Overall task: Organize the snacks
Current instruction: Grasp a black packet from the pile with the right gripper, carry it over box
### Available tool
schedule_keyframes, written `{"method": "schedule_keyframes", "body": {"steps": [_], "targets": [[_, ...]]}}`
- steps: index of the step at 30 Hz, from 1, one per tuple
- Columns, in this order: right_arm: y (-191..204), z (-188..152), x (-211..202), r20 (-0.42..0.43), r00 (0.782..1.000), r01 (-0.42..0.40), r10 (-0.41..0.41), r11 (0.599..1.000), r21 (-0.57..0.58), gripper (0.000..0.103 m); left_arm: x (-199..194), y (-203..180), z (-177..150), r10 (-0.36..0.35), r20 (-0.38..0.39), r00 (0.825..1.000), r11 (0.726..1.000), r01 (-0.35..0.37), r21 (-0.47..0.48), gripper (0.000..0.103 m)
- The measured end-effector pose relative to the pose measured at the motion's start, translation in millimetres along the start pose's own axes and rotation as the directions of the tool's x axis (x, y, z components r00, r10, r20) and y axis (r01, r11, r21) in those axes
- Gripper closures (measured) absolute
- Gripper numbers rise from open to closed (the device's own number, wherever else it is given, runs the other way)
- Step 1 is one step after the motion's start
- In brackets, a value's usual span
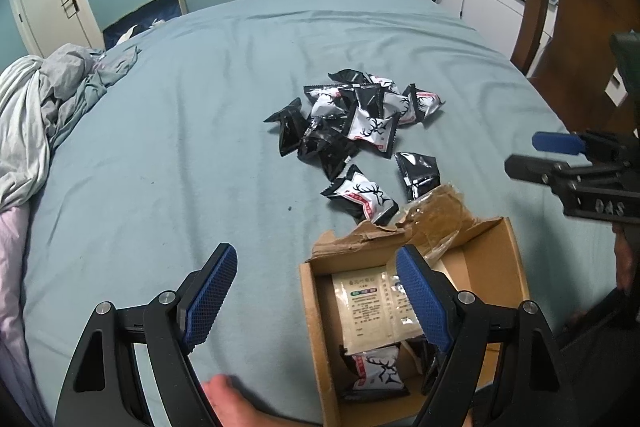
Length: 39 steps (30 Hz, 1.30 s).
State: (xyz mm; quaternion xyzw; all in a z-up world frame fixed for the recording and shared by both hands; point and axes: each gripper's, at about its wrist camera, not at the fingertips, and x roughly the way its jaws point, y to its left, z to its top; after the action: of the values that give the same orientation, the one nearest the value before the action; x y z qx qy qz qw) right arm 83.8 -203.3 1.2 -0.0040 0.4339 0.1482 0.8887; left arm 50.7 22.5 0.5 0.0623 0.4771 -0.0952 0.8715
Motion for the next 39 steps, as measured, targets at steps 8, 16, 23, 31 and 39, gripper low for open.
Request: {"method": "schedule_keyframes", "body": {"steps": [8, 16, 23, 31, 39], "targets": [[-24, 23, 24, -0.027, 1.0, -0.007, 0.009, 0.997, 0.073, 0.035, 8, 1, 3, -0.005, -0.022, 1.0, 1.0, 0.005, -0.008, 0.02], [-42, 40, 50, -0.051, 0.999, -0.005, 0.011, 0.992, 0.128, 0.035, 20, 4, 7, -0.004, -0.04, 0.999, 1.0, 0.003, -0.019, 0.02], [-55, 49, 75, -0.087, 0.996, -0.009, 0.024, 0.986, 0.165, 0.035, 34, 10, 11, 0.02, -0.055, 0.998, 0.999, -0.022, -0.033, 0.02], [-51, 59, 120, -0.175, 0.973, -0.118, 0.15, 0.977, 0.178, 0.035, 32, 28, 22, -0.033, -0.026, 0.999, 0.994, 0.03, -0.109, 0.019], [-16, 57, 139, -0.283, 0.92, -0.25, 0.27, 0.963, 0.106, 0.035, 54, 51, 34, -0.053, -0.06, 0.997, 0.98, 0.041, -0.194, 0.019]]}}
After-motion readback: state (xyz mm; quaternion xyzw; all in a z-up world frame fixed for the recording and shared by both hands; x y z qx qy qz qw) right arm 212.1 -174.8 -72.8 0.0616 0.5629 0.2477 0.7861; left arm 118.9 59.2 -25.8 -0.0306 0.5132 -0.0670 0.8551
